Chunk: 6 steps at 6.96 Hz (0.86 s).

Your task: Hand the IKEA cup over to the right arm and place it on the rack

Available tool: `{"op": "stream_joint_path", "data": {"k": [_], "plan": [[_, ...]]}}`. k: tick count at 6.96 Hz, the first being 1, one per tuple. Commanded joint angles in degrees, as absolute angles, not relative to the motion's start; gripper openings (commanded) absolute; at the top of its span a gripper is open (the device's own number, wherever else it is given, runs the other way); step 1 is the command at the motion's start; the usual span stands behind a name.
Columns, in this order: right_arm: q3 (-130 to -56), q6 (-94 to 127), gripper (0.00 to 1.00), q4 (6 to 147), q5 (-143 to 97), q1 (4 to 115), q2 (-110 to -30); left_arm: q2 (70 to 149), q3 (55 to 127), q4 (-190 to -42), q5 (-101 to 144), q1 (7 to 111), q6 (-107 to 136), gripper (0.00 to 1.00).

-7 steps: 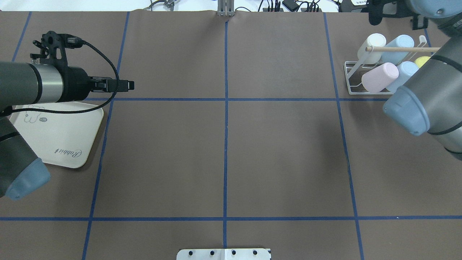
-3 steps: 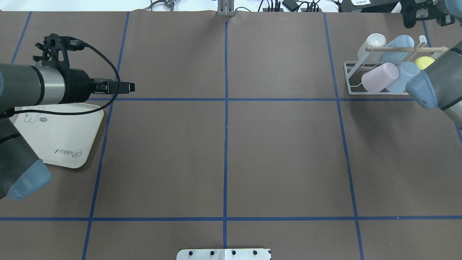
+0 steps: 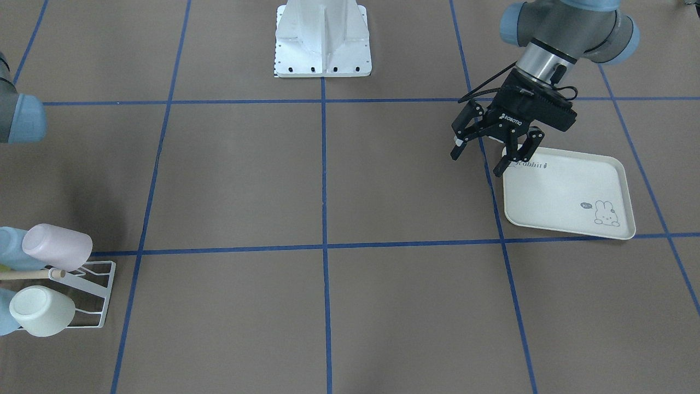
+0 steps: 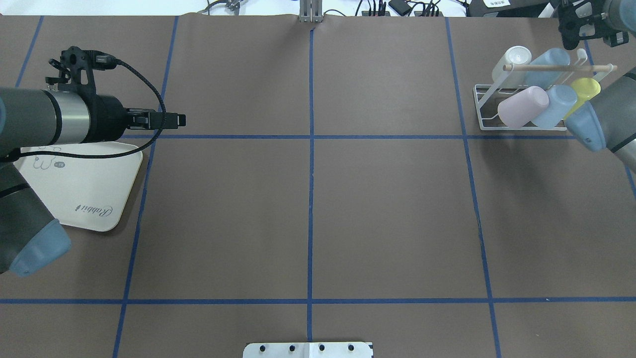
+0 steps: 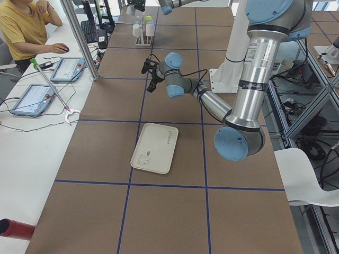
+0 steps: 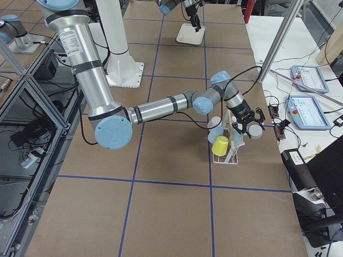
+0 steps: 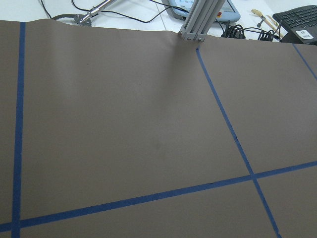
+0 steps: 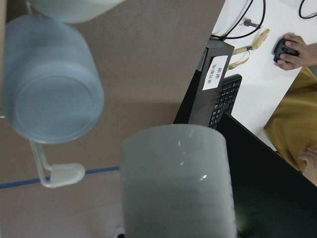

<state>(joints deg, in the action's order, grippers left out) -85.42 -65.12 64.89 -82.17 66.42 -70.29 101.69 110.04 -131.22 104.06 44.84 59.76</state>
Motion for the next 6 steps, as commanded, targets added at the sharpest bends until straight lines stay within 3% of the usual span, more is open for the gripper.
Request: {"op": "stream_joint_path", "data": {"k": [1, 6], "plan": [[-85.69, -72.47, 0.0, 64.51, -82.35, 67.85, -71.71, 101.78, 110.13, -131.22, 104.06, 44.74, 60.55, 1.0], [-85.78, -75.76, 0.0, 64.51, -81.39, 67.15, -73.83, 101.78, 110.04, -131.31, 103.36, 43.95, 61.61, 1.0]]}}
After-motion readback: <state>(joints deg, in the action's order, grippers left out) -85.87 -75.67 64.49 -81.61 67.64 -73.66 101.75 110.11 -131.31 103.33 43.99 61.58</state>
